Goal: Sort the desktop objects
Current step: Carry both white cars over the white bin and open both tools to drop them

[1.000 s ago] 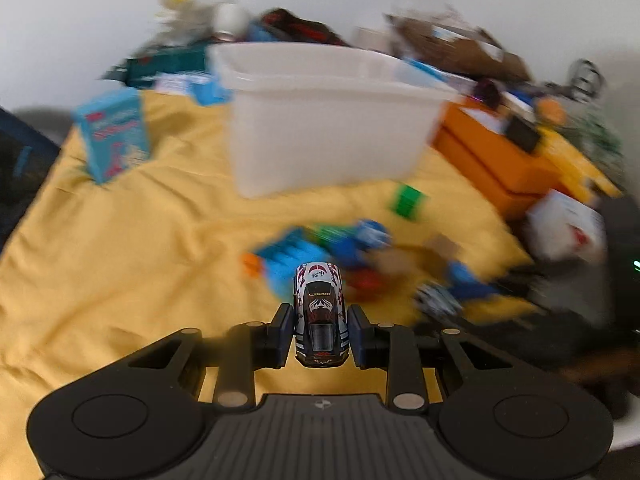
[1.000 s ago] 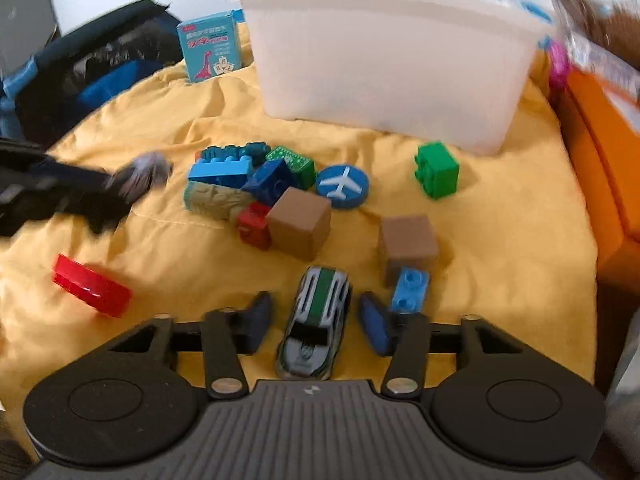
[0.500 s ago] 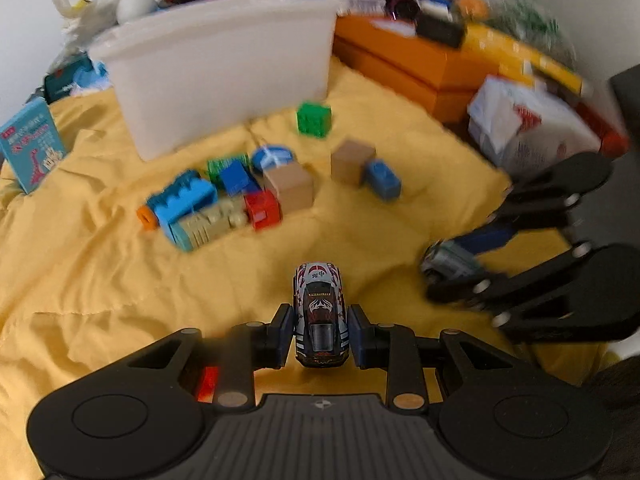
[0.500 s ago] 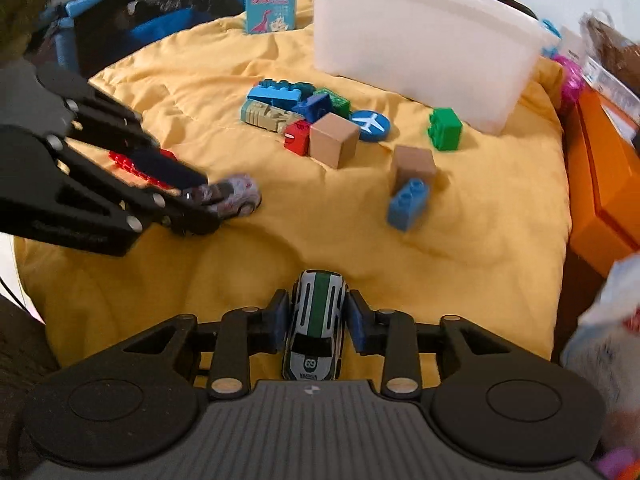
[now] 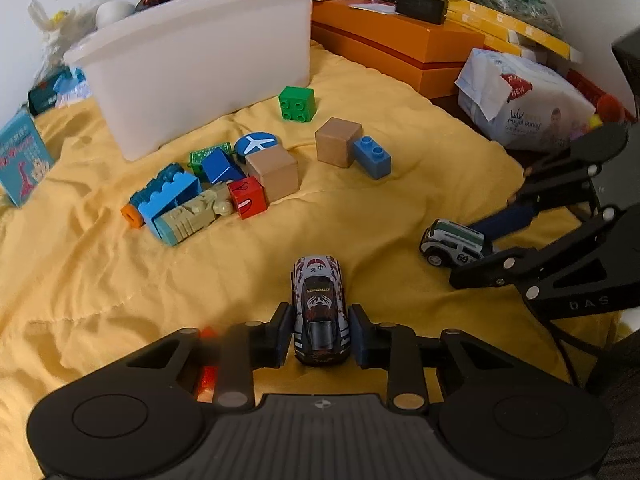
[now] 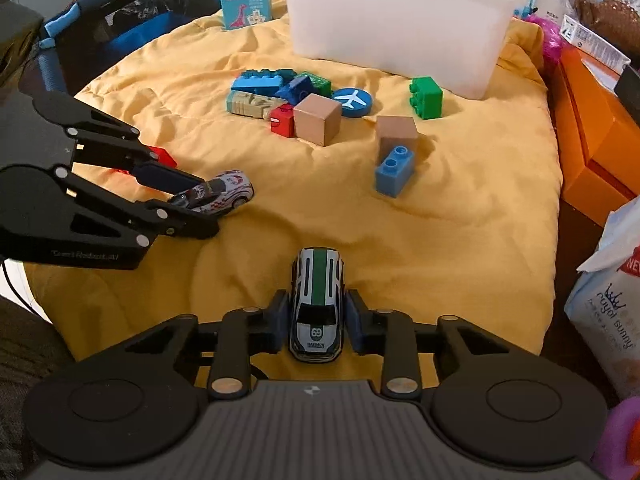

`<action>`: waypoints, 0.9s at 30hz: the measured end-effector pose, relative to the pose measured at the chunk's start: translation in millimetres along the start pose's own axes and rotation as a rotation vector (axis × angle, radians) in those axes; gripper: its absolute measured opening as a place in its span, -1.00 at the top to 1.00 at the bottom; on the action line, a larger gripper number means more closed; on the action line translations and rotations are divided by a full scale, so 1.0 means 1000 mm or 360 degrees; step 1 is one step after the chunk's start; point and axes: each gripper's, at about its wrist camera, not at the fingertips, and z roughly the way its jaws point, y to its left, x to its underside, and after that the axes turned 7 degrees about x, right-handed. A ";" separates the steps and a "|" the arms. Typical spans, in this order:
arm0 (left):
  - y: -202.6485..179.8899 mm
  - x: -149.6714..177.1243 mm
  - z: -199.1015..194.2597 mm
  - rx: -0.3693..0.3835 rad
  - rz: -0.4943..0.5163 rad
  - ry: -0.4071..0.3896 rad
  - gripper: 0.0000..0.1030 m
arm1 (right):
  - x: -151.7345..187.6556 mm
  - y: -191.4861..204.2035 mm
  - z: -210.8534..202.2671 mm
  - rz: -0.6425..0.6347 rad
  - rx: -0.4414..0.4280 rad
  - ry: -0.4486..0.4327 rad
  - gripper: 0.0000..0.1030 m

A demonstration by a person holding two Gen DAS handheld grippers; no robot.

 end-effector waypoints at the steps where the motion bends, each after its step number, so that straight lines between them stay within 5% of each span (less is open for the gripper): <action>1: 0.003 -0.002 -0.001 0.0032 -0.0042 0.0001 0.36 | -0.001 0.001 0.000 -0.0016 0.0005 0.0001 0.36; 8: 0.008 -0.029 -0.039 0.0025 -0.0057 -0.0187 0.36 | -0.023 -0.010 -0.020 0.0016 0.0016 -0.0107 0.36; 15: 0.019 -0.065 -0.087 -0.0016 -0.0103 -0.0470 0.35 | -0.067 -0.039 -0.060 0.0084 0.0083 -0.0371 0.36; 20: 0.027 -0.089 -0.106 -0.0064 -0.0082 -0.0588 0.35 | -0.098 -0.054 -0.077 0.0213 0.0112 -0.0545 0.36; 27: 0.046 -0.130 -0.117 -0.0131 -0.0049 -0.0731 0.35 | -0.146 -0.055 -0.087 0.0147 0.0161 -0.0826 0.36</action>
